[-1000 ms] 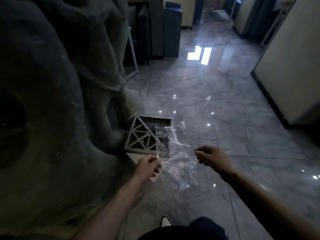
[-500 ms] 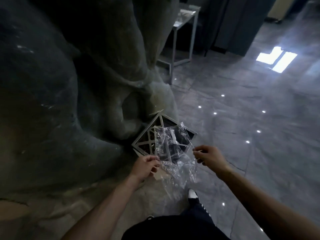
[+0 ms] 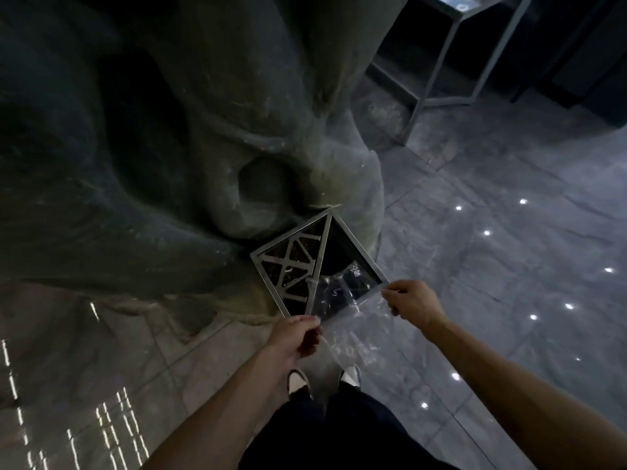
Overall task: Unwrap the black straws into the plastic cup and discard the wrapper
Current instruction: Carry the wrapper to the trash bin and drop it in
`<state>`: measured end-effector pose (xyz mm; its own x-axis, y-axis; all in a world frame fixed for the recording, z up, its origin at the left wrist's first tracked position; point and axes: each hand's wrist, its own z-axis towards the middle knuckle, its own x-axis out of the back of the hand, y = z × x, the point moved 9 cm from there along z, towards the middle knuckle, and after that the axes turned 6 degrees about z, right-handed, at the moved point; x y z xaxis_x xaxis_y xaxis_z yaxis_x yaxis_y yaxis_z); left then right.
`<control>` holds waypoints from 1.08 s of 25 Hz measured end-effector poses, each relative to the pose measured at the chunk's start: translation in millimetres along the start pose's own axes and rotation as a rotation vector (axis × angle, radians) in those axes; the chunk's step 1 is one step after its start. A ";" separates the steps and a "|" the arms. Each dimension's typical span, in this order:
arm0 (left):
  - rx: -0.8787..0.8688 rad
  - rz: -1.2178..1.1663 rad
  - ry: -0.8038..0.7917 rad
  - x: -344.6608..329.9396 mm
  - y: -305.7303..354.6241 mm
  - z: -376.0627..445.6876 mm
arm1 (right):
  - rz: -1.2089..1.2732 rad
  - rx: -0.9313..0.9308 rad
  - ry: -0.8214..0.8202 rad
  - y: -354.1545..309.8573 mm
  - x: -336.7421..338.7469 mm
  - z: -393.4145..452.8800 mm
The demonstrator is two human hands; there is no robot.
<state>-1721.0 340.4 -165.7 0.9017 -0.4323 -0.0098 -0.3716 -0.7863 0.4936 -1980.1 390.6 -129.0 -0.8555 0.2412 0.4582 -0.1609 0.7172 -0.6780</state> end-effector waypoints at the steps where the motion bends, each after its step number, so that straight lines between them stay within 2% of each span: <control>1: 0.029 -0.034 -0.008 -6.1 -0.9 4.1 | -0.010 -0.025 -0.015 -0.7 1.3 10.0; 7: 0.218 -0.293 -0.090 -41.5 -4.7 19.9 | -0.062 -0.135 -0.031 -10.6 20.0 59.8; 10: 0.242 -0.333 -0.137 -58.2 -6.3 21.1 | -0.059 -0.148 -0.012 -10.7 33.9 71.5; 17: 0.365 -0.343 -0.054 -61.6 -12.7 33.9 | -0.218 -0.173 -0.126 -17.1 6.6 85.3; 20: 0.399 -0.360 -0.128 -84.0 -16.0 31.7 | -0.230 -0.186 -0.088 -20.0 26.1 91.8; 22: 0.409 -0.379 -0.172 -94.4 -24.1 28.2 | -0.246 -0.212 -0.120 -15.9 32.6 90.1; 27: 0.400 -0.478 -0.016 -67.7 -33.4 35.3 | -0.207 -0.176 -0.113 -12.5 11.5 93.7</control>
<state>-1777.5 380.3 -212.1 0.9865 0.0039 -0.1637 0.0151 -0.9976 0.0677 -2034.1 323.2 -169.1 -0.8642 0.0105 0.5030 -0.2587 0.8482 -0.4623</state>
